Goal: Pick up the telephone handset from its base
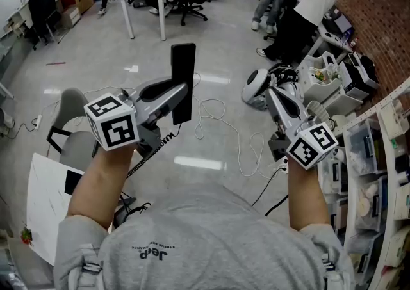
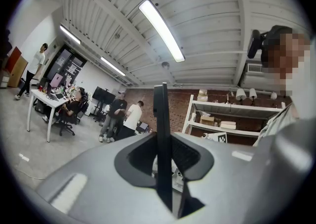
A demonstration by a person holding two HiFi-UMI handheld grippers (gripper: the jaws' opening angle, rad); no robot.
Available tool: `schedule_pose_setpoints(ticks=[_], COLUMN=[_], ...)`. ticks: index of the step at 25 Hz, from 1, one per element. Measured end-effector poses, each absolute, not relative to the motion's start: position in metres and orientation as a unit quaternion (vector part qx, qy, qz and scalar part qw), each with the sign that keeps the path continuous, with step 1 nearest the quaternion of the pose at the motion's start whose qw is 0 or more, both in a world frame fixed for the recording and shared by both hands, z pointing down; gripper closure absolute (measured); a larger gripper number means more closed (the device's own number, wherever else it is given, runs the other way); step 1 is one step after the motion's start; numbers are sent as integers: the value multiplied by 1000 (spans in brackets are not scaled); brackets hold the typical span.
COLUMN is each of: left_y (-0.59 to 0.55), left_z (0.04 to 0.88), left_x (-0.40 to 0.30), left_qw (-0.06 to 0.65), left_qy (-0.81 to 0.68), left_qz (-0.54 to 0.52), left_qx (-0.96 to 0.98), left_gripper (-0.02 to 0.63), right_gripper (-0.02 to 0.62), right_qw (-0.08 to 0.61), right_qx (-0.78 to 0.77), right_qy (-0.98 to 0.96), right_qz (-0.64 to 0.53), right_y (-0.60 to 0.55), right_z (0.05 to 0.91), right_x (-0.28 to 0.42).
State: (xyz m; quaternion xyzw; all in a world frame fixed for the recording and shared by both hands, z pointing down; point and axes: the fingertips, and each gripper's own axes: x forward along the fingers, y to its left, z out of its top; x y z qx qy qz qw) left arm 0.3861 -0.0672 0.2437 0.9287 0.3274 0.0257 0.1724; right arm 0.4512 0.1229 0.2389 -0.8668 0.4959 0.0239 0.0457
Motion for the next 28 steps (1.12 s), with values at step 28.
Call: schedule_pose_setpoints(ticks=[28], left_y=[-70], left_z=[241], left_x=[388], left_qw=[175], left_qy=[327], left_qz=[16], left_qx=[929], left_gripper=[468], right_gripper=[592], right_qw=[15], right_qx=[-863], right_qy=[505], right_qz=[18], right_y=[113], right_z=[243], right_x=[452])
